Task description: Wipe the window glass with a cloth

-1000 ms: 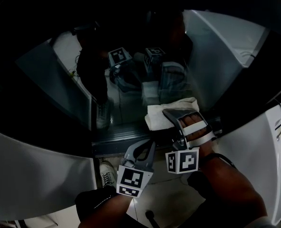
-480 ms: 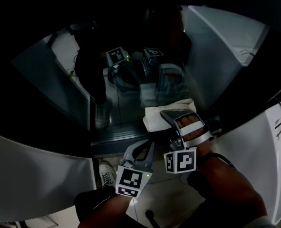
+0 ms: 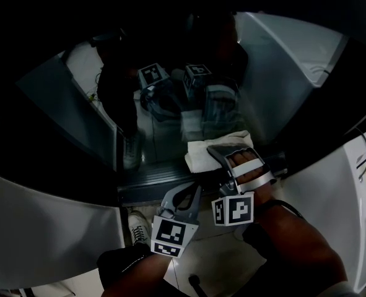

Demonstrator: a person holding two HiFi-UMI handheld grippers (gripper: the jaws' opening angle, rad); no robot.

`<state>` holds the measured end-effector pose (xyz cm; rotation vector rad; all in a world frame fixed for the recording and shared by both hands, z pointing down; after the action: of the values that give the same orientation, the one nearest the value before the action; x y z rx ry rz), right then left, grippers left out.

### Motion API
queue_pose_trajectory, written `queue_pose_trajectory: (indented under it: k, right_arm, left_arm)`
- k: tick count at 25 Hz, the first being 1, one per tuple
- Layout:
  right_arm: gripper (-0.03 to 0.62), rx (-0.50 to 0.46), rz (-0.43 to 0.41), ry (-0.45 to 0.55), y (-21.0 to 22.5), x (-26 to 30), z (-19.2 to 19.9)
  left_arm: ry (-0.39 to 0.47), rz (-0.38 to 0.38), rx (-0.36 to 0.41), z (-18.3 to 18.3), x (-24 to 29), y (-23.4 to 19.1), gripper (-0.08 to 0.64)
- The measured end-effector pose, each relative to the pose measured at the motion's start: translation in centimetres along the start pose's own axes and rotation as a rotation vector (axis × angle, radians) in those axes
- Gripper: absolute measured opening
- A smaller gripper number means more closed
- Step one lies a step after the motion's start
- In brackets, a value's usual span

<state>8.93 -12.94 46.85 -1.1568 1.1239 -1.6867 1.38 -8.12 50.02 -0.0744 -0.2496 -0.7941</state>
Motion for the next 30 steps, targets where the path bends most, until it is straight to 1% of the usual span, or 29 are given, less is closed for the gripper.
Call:
queue_pose_trajectory:
  k: [4,8,15,19,22,26,28,30]
  right_arm:
    - [0.089,0.015,-0.023,0.025,0.3,-1.1,-0.6]
    - [0.089,0.007,-0.006,0.033,1.3,-2.7,-1.3]
    - [0.089,-0.034,0.056,0.061,3.1,-6.8,-2.1]
    - [0.089,-0.065,0.129,0.060,5.1,-9.5,-2.2]
    - [0.089,-0.081,0.164,0.054,7.9,-11.2,-2.1]
    - [0.089,-0.056,0.163,0.062,14.4,-13.9,-1.3]
    - [0.089,-0.052,0.184,0.063,17.3,-15.3,-1.3]
    - [0.089,-0.050,0.214,0.059,19.6,-16.5,-1.6]
  left_arm:
    - [0.007,0.010,0.002,0.1,-0.4,0.4,0.017]
    - [0.015,0.016,0.013,0.0,-0.8,1.0,0.017]
    - [0.019,0.026,0.027,1.3,-1.9,2.2,0.017]
    - [0.029,0.029,0.026,2.0,-2.2,2.2,0.017]
    - [0.030,0.031,0.007,0.7,-2.5,2.6,0.017]
    - [-0.028,0.031,-0.051,-3.8,-3.8,5.1,0.017]
    - [-0.046,0.045,-0.060,-5.3,-4.9,6.7,0.017]
    - [-0.057,0.073,-0.048,-5.9,-6.1,8.4,0.017]
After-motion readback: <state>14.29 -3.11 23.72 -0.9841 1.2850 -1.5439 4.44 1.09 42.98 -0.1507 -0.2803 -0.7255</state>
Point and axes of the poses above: the fingertips, and each gripper's own axes: x forward along the fingers, y to its right, z out of its underside, the point moved 6 cm from there along -x, backward along the fingers
